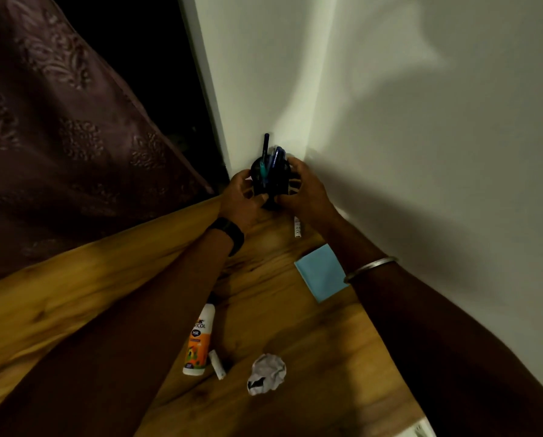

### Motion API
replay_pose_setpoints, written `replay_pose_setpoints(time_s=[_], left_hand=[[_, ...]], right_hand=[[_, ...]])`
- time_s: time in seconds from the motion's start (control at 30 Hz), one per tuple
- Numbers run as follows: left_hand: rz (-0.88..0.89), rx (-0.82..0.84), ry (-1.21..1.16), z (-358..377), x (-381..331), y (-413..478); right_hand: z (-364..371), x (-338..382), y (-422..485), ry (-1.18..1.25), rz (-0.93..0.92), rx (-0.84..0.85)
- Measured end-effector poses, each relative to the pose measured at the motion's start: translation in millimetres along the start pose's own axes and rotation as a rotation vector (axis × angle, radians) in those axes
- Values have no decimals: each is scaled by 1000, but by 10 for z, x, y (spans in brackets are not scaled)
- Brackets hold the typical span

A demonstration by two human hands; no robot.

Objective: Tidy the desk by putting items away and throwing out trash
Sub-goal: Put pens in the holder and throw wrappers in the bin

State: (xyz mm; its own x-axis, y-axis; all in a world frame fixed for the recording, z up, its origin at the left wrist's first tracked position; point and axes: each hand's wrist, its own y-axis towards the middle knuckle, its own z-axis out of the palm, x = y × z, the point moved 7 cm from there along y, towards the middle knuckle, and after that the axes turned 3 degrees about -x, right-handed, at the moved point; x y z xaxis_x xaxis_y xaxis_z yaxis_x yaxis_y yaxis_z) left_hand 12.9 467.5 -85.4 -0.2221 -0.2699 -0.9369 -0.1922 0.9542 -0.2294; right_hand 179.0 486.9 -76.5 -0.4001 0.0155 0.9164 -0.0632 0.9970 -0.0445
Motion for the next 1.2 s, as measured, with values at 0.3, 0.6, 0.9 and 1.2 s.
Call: replay_pose_setpoints(time_s=[0.3,0.6,0.9,1.2], left_hand=[[16,-99,16,-371,-106,-297],[106,-56,-41,-940,-77,-1089],[92,98,-45,-1104,337,-2312],[0,324,270,-539,1045,-2937]], right_hand=[[-300,211,-420,-21,-72,-292],[-116,641,-1373,13,-105,-319],[283,638,-2597,-186,-125,-188],[552,13,-3397,-229,118,-102]])
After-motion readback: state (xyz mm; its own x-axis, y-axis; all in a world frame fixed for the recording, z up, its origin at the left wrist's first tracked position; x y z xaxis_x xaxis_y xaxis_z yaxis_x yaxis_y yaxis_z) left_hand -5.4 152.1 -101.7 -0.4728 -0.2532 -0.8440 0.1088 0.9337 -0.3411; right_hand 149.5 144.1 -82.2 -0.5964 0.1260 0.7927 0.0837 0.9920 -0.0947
